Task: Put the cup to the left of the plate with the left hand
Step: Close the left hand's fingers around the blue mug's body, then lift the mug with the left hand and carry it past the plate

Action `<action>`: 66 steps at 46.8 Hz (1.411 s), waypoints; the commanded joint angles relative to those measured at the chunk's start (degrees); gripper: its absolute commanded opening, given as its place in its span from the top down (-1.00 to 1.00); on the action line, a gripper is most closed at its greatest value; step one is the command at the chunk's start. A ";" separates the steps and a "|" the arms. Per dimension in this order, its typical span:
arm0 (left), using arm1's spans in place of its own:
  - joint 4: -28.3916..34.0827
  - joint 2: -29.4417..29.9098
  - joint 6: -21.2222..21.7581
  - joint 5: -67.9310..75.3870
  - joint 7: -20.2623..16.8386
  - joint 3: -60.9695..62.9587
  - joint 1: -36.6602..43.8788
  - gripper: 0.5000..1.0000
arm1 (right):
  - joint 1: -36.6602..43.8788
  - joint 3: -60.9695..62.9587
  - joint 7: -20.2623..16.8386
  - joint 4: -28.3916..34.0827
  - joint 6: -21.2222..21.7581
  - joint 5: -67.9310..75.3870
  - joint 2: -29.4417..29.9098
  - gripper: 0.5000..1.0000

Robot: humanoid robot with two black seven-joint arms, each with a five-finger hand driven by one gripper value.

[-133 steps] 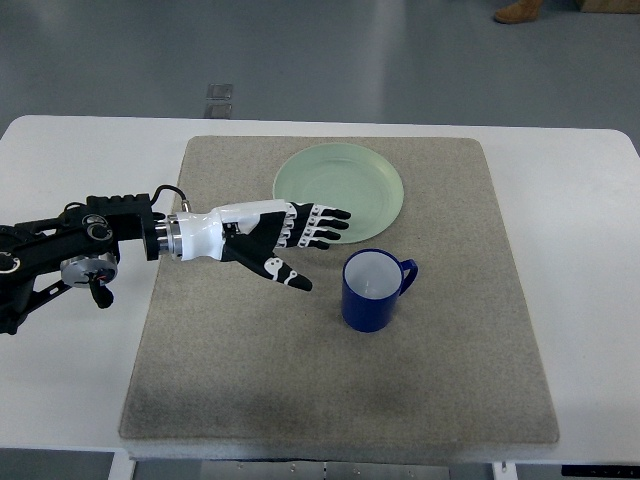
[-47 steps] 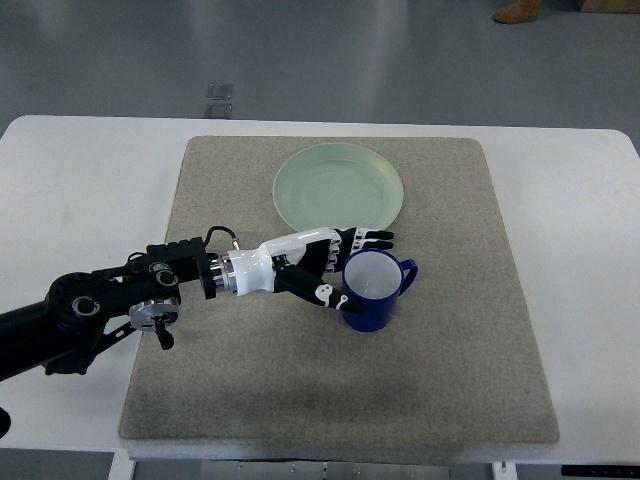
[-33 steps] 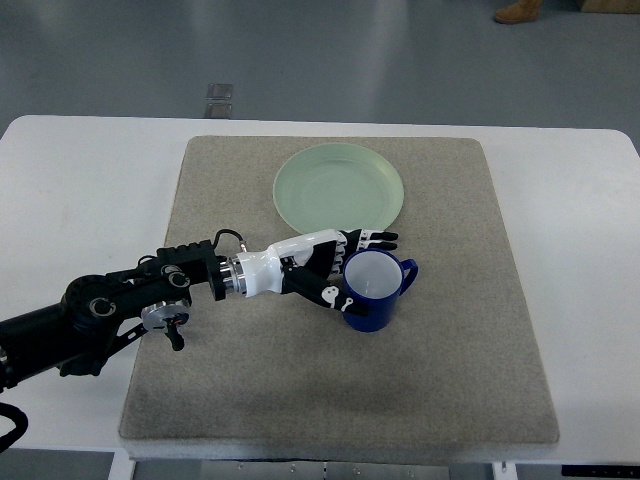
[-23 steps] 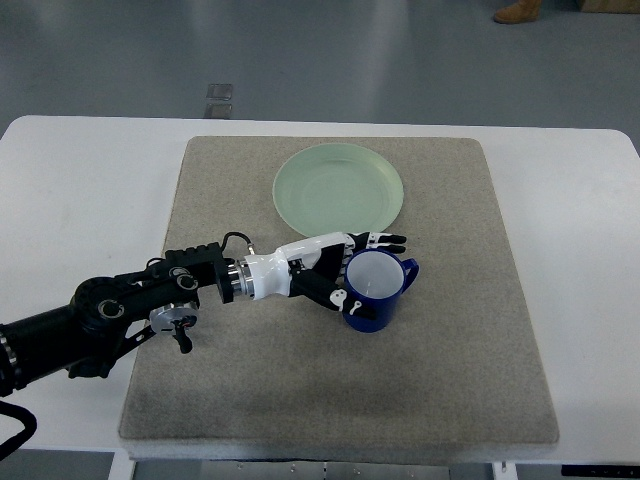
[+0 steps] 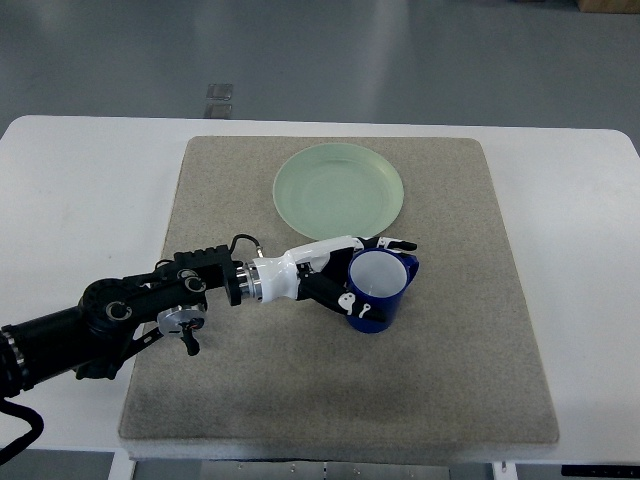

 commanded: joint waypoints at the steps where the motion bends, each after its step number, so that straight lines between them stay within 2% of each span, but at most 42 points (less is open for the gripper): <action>1: -0.01 0.01 0.26 0.09 0.05 0.00 0.01 -0.30 | 0.00 0.00 -0.07 0.01 0.00 0.00 0.00 -0.73; 4: -0.01 0.01 0.87 0.09 0.05 0.00 0.01 -0.27 | 0.00 -0.09 0.01 0.01 0.00 0.00 0.00 -0.73; 8: -0.01 0.01 1.40 0.35 0.05 0.00 0.01 -0.07 | 0.00 0.00 -0.07 0.01 0.00 0.00 0.00 -0.73; 12: -0.01 0.01 1.49 0.44 0.05 -0.35 0.01 0.00 | 0.00 -0.09 0.01 0.01 0.00 0.00 0.00 -0.73; 26: -0.27 -0.07 1.58 -0.09 0.05 -1.32 -0.17 0.00 | 0.00 0.00 0.01 0.01 0.00 0.00 0.00 -0.73; 48: -0.62 -0.07 4.48 0.09 0.05 -11.95 -0.78 -0.04 | 0.00 0.00 0.01 0.01 0.00 0.00 0.00 -0.73; 66: -0.36 3.53 4.48 0.53 -0.04 -20.03 -1.66 -0.06 | 0.00 0.00 0.01 0.01 0.00 0.00 0.00 -0.73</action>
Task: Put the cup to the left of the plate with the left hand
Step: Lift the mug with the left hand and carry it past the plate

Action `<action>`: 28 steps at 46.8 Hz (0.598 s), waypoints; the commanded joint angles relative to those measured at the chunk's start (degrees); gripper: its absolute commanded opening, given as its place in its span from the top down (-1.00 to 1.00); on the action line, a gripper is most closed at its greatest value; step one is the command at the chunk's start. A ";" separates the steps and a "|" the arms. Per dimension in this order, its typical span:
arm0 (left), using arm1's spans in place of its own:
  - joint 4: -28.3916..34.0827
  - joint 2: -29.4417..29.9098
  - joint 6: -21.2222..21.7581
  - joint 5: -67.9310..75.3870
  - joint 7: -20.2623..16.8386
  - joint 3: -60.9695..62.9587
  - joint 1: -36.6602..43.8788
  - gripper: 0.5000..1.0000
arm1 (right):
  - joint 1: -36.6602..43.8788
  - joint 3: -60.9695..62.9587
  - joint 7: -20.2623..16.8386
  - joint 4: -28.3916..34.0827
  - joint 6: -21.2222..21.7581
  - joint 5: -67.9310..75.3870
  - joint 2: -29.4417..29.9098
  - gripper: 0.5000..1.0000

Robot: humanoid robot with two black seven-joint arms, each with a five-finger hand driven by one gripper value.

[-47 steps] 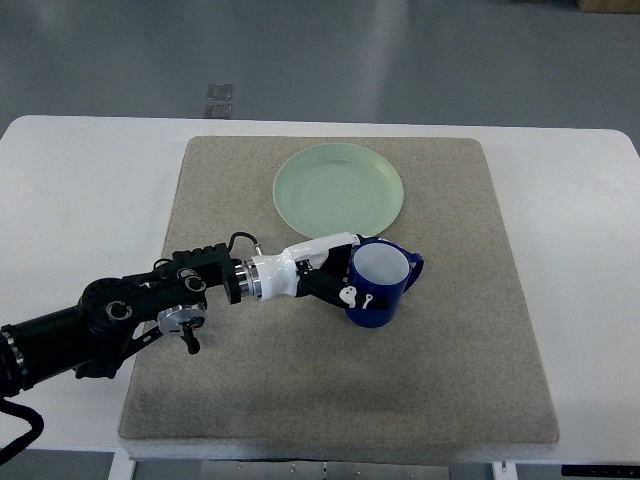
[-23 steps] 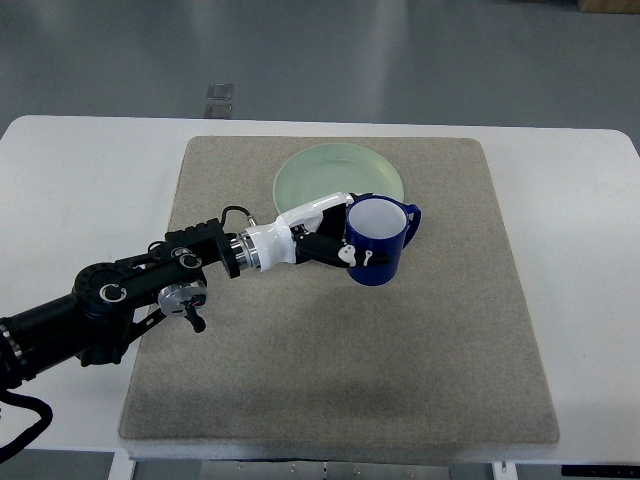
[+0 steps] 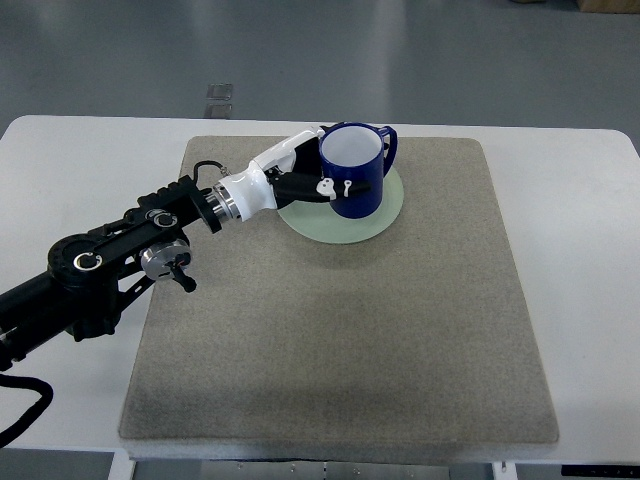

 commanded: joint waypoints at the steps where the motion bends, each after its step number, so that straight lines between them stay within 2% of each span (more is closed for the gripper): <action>1: 0.31 1.07 0.04 0.08 -0.08 -1.99 -0.10 -0.06 | 0.00 0.01 0.03 0.01 0.00 0.00 0.00 -0.73; 11: 2.16 4.59 0.75 2.63 -0.25 -5.16 -0.18 -0.07 | 0.00 0.01 0.03 0.01 0.00 0.00 0.00 -0.73; 28: 10.59 6.52 1.01 2.28 -0.43 -7.97 0.08 -0.10 | 0.00 0.01 -0.06 0.01 0.00 0.00 0.00 -0.73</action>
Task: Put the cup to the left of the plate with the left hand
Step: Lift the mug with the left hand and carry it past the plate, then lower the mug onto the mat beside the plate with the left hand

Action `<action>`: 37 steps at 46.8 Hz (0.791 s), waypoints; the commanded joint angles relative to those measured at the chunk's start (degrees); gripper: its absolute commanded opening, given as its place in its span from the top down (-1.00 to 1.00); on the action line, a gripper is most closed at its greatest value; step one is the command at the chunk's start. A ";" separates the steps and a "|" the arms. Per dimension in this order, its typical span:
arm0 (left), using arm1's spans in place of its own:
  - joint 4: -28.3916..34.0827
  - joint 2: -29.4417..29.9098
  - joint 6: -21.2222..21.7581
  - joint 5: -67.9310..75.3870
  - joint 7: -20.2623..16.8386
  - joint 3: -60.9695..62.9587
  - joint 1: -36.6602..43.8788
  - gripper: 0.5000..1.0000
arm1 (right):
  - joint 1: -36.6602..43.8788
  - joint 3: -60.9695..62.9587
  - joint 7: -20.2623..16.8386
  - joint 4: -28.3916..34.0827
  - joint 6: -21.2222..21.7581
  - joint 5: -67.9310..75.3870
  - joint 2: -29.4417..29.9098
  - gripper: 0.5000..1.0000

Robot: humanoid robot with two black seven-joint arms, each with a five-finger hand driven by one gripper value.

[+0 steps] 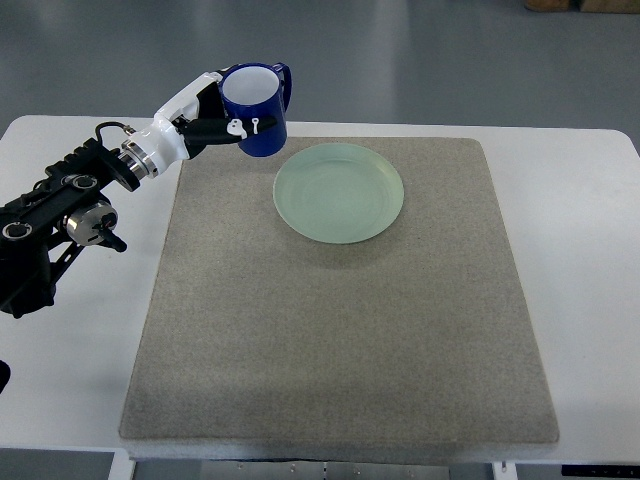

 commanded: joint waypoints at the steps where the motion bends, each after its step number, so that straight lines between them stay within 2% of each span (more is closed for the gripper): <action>1: 1.88 0.18 0.02 -0.20 -0.07 -0.06 0.12 -0.10 | 0.00 0.00 -0.06 0.00 0.00 0.00 0.00 -0.73; 12: 5.22 -0.26 0.90 -0.46 -0.42 -0.06 0.21 -0.12 | 0.00 0.00 0.02 0.00 0.00 0.00 0.00 -0.73; 26: 8.82 -0.61 0.90 -0.46 -3.41 0.37 0.74 -0.12 | 0.00 0.00 -0.06 0.00 0.00 0.00 0.00 -0.73; 37: 11.72 -2.37 0.90 -0.46 -5.17 0.99 1.52 -0.22 | 0.00 0.00 0.03 0.00 0.00 0.00 0.00 -0.73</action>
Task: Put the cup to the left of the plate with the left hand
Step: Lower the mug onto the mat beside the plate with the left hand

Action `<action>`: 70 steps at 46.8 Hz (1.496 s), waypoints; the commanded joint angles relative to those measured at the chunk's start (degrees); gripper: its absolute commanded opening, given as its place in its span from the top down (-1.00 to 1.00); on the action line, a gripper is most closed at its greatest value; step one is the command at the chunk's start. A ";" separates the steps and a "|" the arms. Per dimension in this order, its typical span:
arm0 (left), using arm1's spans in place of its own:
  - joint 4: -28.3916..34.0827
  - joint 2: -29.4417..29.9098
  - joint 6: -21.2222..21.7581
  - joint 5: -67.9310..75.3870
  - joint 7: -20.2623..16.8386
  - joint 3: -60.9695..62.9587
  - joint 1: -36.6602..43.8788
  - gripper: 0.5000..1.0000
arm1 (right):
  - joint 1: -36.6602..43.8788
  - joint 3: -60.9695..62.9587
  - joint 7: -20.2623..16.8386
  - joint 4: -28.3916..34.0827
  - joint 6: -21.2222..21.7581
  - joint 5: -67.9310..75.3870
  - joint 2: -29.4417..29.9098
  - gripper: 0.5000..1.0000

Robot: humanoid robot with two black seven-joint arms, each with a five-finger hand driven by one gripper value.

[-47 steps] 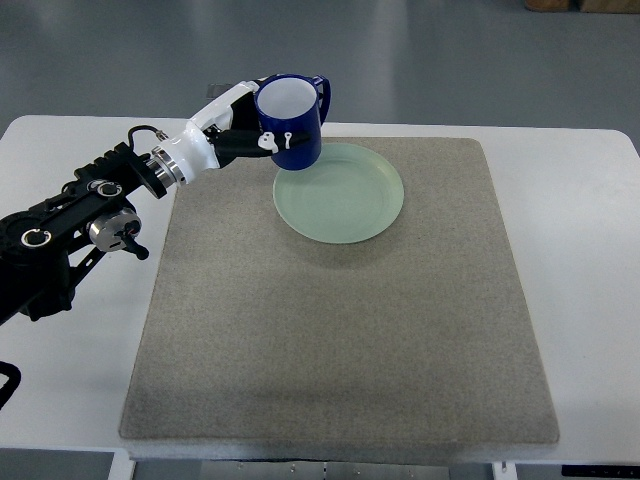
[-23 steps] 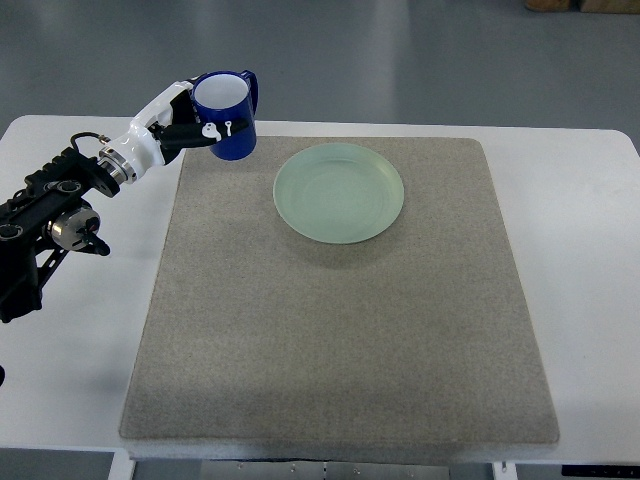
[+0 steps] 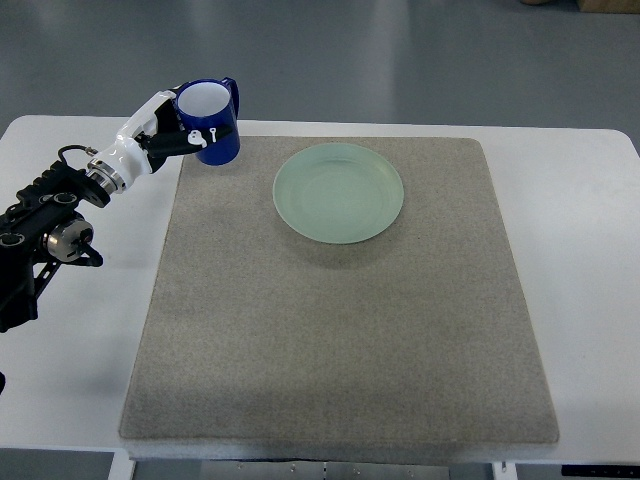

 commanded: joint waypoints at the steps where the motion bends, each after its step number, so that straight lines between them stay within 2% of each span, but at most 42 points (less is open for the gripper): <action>1: 0.99 -1.16 -0.01 0.01 -0.01 0.12 0.78 -0.22 | 0.00 0.00 0.03 0.00 0.00 0.00 0.00 -0.73; 15: 3.27 -2.22 -0.01 0.01 -0.01 1.00 1.84 -0.26 | 0.00 0.00 0.03 0.00 0.00 0.00 0.00 -0.73; 21: 3.27 -2.57 0.16 0.01 -0.01 1.00 1.84 -0.38 | 0.00 0.00 -0.06 0.00 0.00 0.00 0.00 -0.73; 29: 3.27 -2.74 3.24 0.01 -0.01 1.17 1.92 -0.56 | 0.00 0.00 0.03 0.00 0.00 0.00 0.00 -0.73; 34: 3.27 -2.74 3.42 0.01 -0.01 1.17 2.01 -0.68 | 0.00 0.00 0.03 0.00 0.00 0.00 0.00 -0.73; 70: 2.57 -3.36 3.42 -0.07 -0.01 1.17 2.89 -0.83 | 0.00 0.00 0.02 0.00 0.00 0.00 0.00 -0.73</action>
